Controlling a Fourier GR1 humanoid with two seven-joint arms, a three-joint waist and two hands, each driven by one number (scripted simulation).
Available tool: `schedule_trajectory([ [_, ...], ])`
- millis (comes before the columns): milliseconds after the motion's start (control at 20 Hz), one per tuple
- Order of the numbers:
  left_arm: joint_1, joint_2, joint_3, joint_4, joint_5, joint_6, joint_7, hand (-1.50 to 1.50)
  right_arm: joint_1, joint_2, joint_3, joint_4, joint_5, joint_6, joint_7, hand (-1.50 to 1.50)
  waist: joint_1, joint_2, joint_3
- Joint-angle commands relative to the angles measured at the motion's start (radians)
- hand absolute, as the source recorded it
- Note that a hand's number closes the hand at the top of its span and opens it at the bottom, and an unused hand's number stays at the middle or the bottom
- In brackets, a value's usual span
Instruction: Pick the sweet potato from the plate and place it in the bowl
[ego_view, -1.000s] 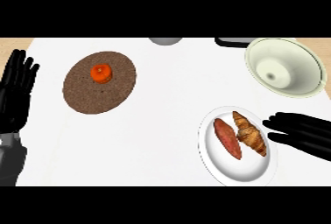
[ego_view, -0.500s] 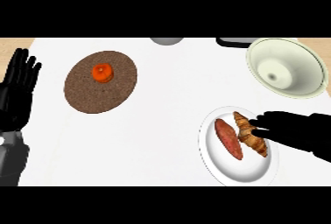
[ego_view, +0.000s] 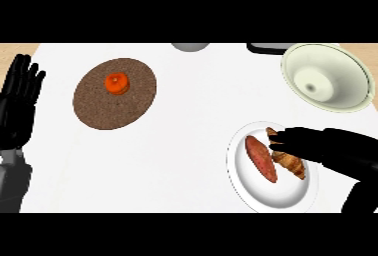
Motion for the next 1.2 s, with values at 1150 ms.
schedule_trajectory([
  [1150, 0.043, -0.092, -0.003, -0.079, -0.083, 0.013, 0.023, 0.00, -0.036, 0.317, 0.018, 0.424, 0.447, -0.170, -0.276, -1.50, 0.000, -0.001, 0.000],
])
